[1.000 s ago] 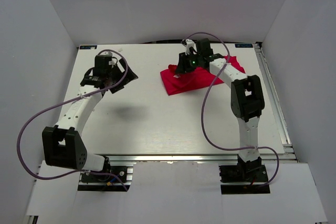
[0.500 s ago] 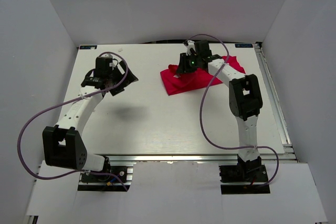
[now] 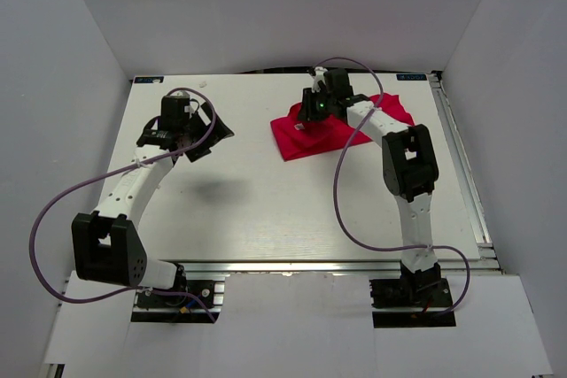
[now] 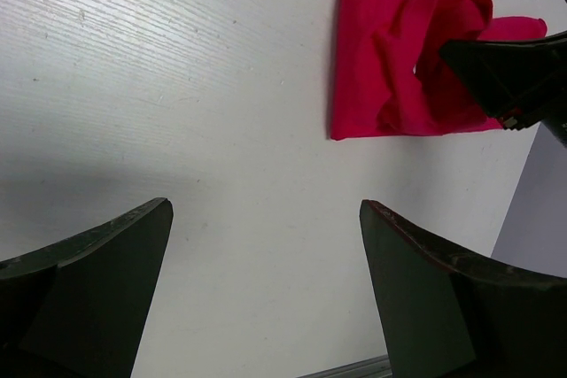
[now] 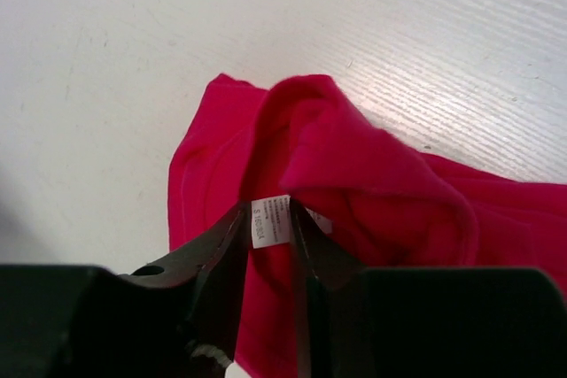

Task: Fold and stack the t-shirts
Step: Fold the folded rectangular tshirt in 1/3 of the way

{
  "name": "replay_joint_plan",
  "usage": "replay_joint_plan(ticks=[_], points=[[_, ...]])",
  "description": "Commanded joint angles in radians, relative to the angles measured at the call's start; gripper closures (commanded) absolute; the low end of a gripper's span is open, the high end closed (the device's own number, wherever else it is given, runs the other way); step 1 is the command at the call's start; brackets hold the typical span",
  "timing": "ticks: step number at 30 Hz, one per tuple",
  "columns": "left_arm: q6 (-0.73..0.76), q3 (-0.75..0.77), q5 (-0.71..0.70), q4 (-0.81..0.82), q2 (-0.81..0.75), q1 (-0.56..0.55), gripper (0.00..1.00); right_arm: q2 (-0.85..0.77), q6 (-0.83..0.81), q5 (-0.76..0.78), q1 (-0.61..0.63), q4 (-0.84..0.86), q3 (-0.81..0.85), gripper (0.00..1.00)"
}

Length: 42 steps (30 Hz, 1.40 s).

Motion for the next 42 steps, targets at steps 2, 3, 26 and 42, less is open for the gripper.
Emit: replay_joint_plan(ticks=[2, 3, 26, 42], points=[[-0.013, -0.015, 0.026, 0.018, -0.032, 0.005, 0.02, 0.001, 0.015, 0.081, 0.005, 0.09, 0.034, 0.76], [-0.011, -0.017, 0.028, 0.018, -0.032, 0.005, 0.02, 0.001, 0.006, 0.088, 0.005, 0.096, 0.028, 0.78], [-0.011, -0.035, 0.043, 0.037, -0.02, 0.005, 0.02, 0.023, -0.2, 0.027, -0.046, 0.07, 0.058, 0.5], [-0.014, -0.043, 0.046, 0.037, -0.018, 0.007, 0.02, 0.087, -0.24, 0.014, -0.048, 0.059, 0.092, 0.56]])
